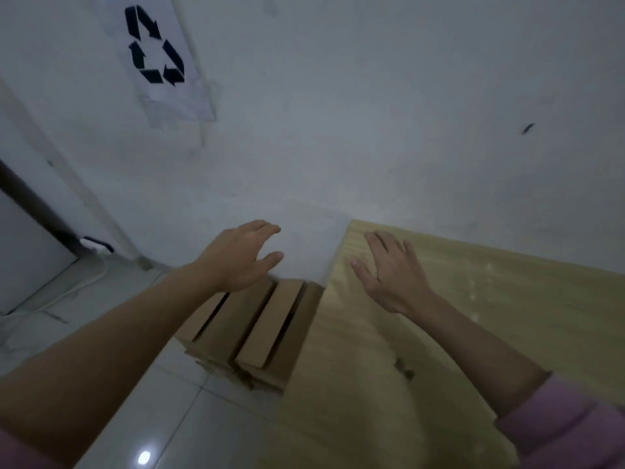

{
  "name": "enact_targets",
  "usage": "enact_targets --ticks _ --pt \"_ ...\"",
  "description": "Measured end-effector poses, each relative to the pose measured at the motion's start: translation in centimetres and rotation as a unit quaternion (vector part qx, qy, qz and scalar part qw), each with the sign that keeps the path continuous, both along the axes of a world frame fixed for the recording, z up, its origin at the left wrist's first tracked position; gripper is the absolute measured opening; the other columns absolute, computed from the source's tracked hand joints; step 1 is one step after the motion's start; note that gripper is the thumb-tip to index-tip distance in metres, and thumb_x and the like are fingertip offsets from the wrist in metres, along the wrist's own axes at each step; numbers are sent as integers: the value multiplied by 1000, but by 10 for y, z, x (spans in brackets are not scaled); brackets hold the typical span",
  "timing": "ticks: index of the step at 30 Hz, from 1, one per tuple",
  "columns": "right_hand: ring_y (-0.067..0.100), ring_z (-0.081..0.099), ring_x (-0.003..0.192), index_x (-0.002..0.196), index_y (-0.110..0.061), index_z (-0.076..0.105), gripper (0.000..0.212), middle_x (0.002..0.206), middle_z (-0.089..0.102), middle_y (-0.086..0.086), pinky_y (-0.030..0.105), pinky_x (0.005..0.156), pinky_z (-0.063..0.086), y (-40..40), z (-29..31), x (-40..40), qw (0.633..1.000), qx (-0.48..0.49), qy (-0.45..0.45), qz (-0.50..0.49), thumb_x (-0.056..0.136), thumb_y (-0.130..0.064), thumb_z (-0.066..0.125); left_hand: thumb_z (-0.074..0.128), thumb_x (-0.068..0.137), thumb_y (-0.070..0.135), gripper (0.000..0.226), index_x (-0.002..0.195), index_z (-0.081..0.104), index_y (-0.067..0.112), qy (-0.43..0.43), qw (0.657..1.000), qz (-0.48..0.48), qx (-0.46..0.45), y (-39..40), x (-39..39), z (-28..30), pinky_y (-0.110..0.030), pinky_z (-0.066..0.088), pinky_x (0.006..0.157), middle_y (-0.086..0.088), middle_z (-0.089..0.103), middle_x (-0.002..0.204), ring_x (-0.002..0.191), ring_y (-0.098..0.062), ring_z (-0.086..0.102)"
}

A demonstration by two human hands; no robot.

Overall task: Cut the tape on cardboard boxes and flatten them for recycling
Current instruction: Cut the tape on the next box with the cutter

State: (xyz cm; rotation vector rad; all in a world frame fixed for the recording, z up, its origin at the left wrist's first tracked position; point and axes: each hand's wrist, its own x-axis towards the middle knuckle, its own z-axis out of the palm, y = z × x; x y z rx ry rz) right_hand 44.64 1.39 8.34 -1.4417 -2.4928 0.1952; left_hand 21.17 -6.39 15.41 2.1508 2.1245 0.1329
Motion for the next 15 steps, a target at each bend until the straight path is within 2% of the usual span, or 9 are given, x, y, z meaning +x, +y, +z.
enact_targets --ticks 4,7,10,12,15 --pt "22 27 139 143 -11 34 78 149 33 10 43 114 14 2 -19 -89 999 -40 8 18 84 -58 14 42 98 35 52 144 33 13 8 1000 -6 -22 5 -65 -15 -32 24 110 -3 35 150 138 -18 31" --pt "24 28 138 142 -8 34 63 149 33 12 44 113 17 -9 -31 -152 997 -52 -13 47 94 -48 26 44 98 34 51 142 36 11 -6 999 -8 -35 2 -113 -28 -32 29 107 -4 39 147 134 -19 37" --pt "24 27 138 142 -9 33 53 149 31 11 43 113 14 -22 -40 -191 996 -66 -15 58 99 -41 34 44 98 33 50 141 37 10 -17 999 -15 -43 -1 -145 -43 -32 30 105 -4 40 146 133 -19 37" --pt "24 28 138 142 -10 33 59 149 32 10 42 113 15 -34 -45 -219 995 -84 -8 47 97 -47 26 43 98 34 50 142 36 11 -26 998 -16 -52 -2 -171 -52 -33 29 106 -4 39 147 135 -19 35" --pt "27 35 134 139 -10 38 80 145 39 11 43 111 22 -52 -56 -256 995 -98 3 18 83 -57 6 44 98 33 49 142 36 13 -33 997 -40 -62 -4 -208 -67 -32 29 106 -3 38 147 135 -18 34"
